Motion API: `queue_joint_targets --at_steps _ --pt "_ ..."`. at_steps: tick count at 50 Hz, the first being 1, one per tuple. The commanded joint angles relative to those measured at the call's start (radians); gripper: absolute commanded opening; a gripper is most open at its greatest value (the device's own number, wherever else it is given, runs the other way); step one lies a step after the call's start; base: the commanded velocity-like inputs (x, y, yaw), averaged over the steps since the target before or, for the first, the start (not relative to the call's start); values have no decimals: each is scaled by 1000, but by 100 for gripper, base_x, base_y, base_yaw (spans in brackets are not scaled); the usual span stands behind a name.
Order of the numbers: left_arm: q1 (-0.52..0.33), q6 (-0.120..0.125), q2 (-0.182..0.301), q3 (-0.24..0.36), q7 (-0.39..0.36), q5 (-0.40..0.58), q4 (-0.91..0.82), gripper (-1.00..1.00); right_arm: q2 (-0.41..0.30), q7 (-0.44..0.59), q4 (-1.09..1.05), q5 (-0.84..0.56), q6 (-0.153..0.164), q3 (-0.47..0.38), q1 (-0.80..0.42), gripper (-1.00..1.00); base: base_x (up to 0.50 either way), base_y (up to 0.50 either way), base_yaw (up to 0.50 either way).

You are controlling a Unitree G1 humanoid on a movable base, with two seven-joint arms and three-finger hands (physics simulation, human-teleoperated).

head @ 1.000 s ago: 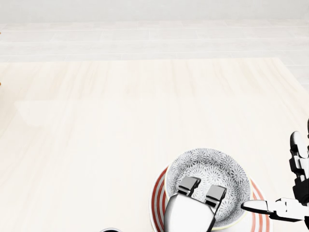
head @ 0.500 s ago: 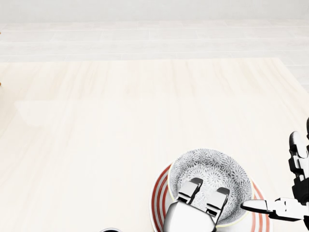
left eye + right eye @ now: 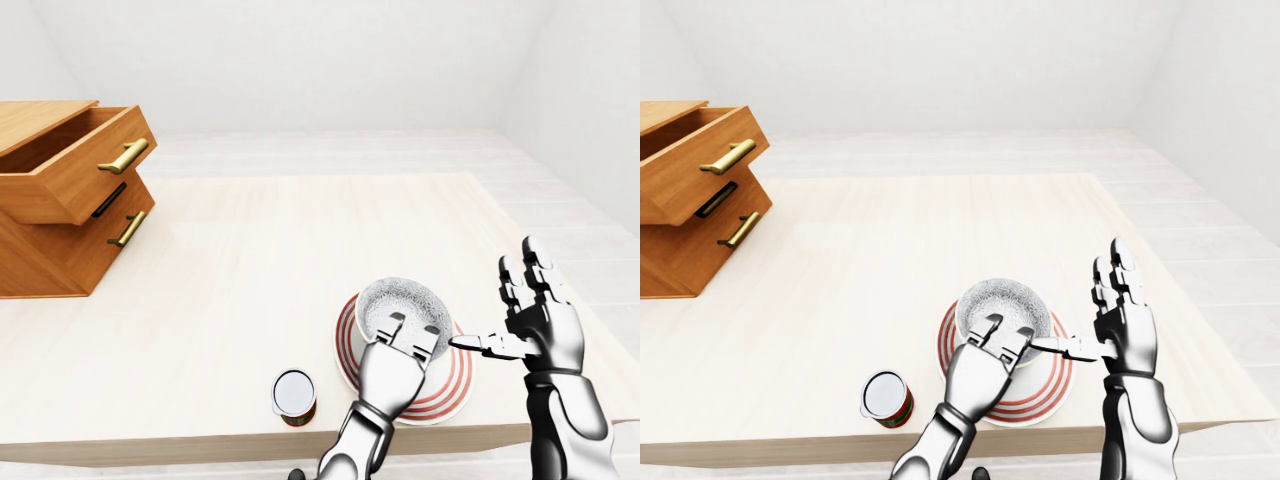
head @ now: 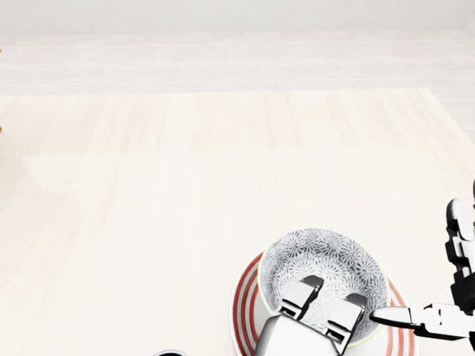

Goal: Put the bowl on the plate.

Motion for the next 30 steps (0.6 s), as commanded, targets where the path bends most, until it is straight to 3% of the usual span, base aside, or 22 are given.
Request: queue_joint_targets --at_steps 1,19,25,30 --pt "50 0 7 -43 -48 -7 -117 46 6 -4 -34 -11 2 2 1 100 0 0 0" --pt "108 0 66 -121 -97 4 -270 46 9 3 -29 -8 2 -6 1 100 0 0 0" --pt "94 0 80 -100 -142 -22 -341 45 10 3 -26 -8 2 -8 1 100 0 0 0" --pt "86 0 95 -62 -240 -61 -438 45 6 -6 -13 -15 2 -4 -12 100 0 0 0"
